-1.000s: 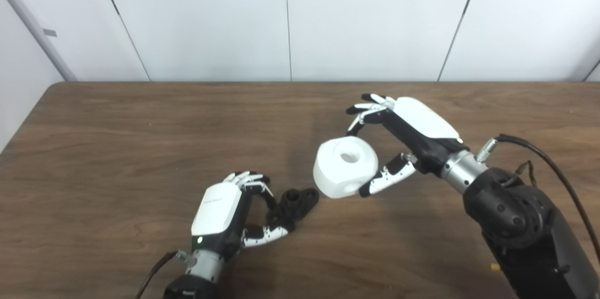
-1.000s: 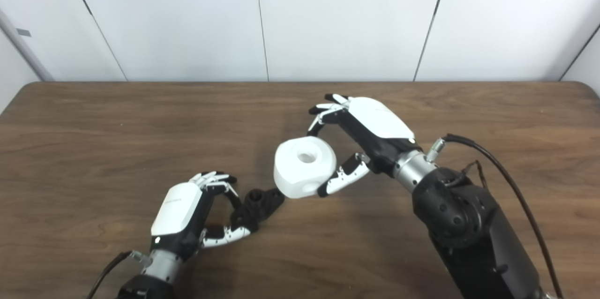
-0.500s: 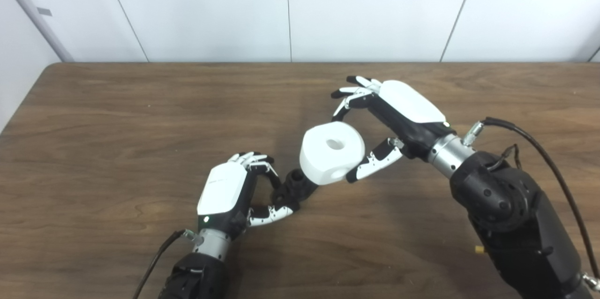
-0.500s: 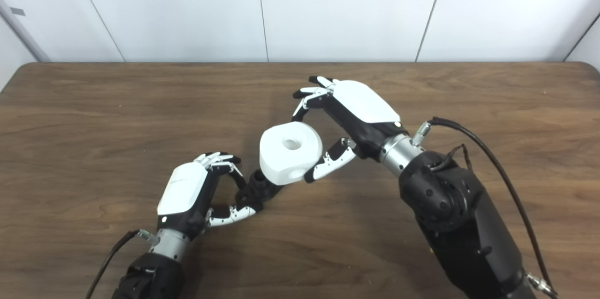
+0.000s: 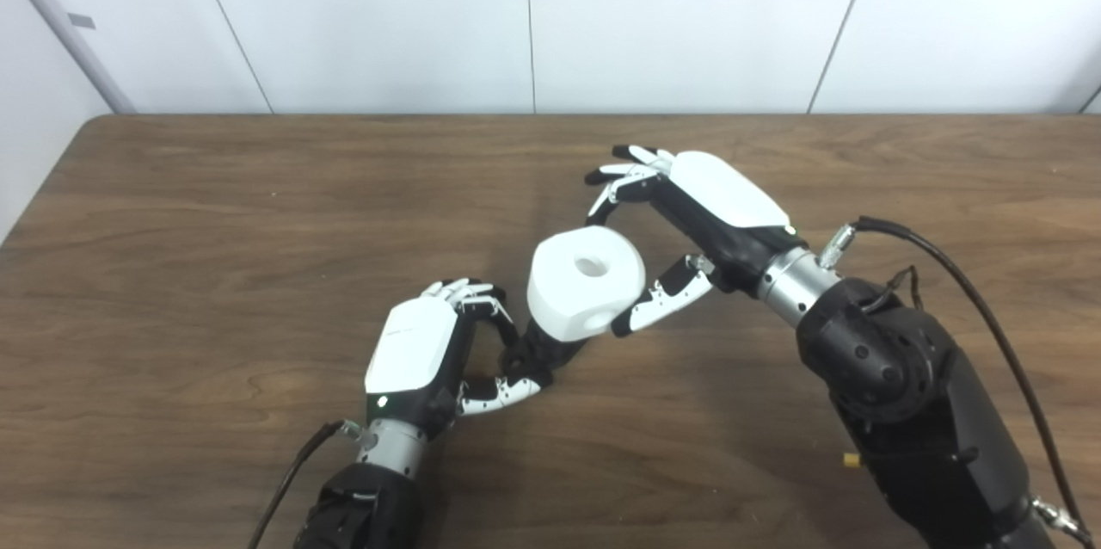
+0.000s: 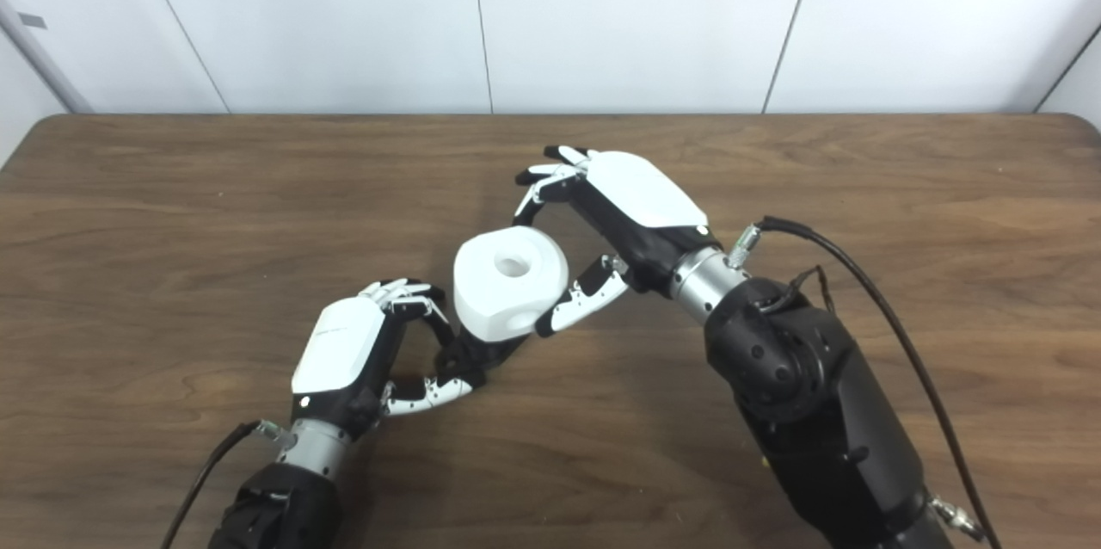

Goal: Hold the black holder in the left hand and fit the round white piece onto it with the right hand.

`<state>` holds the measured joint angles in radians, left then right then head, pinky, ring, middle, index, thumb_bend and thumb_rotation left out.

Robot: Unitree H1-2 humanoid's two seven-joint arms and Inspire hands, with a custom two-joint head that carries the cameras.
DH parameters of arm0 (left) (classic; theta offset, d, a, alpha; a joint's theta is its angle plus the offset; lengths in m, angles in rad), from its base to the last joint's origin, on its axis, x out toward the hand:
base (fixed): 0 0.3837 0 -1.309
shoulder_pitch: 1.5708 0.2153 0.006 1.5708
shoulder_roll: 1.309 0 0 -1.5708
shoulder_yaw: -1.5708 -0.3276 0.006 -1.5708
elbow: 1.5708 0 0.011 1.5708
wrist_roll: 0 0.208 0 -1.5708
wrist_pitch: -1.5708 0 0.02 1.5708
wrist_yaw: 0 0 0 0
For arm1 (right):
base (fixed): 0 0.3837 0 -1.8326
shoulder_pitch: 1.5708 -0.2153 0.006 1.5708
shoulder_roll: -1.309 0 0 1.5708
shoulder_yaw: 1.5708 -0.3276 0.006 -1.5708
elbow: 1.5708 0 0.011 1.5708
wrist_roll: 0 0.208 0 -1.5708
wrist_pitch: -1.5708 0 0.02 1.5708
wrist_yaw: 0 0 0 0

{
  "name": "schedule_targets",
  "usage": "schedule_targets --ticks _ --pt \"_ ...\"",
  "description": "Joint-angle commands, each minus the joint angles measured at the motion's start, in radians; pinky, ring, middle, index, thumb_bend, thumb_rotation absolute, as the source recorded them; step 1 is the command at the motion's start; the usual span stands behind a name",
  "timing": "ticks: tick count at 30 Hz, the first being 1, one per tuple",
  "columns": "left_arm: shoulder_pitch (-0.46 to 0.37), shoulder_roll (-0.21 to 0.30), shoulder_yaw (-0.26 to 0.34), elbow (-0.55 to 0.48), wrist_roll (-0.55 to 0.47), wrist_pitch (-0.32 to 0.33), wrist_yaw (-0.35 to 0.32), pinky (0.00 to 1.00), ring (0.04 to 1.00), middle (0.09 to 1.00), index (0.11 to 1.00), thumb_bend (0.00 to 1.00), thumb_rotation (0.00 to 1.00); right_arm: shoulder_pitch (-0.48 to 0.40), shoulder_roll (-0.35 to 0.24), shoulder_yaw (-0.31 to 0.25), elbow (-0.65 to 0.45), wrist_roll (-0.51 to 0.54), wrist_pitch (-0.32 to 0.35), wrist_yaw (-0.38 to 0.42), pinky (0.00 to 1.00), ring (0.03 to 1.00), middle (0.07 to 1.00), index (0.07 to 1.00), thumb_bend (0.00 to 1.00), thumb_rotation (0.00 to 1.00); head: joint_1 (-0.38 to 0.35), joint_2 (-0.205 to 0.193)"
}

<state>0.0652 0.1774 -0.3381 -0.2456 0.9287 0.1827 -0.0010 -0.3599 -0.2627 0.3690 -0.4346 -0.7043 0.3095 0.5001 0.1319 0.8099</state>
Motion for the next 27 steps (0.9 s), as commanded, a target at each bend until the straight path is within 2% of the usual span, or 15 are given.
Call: schedule_targets --ticks 1,27 --pt "0.007 -0.001 -0.026 0.014 0.011 -0.001 -0.038 0.91 0.85 0.781 0.486 0.52 0.05 -0.035 0.008 -0.006 -0.003 -0.012 -0.031 -0.031 1.0 0.974 0.859 0.486 0.52 0.14 0.0 0.001" --pt "0.009 -0.009 -0.031 0.025 0.01 -0.004 -0.028 0.91 0.85 0.781 0.486 0.52 0.05 -0.029 0.039 0.011 0.057 -0.06 -0.085 -0.056 1.0 0.981 0.864 0.485 0.52 0.14 0.006 -0.009"
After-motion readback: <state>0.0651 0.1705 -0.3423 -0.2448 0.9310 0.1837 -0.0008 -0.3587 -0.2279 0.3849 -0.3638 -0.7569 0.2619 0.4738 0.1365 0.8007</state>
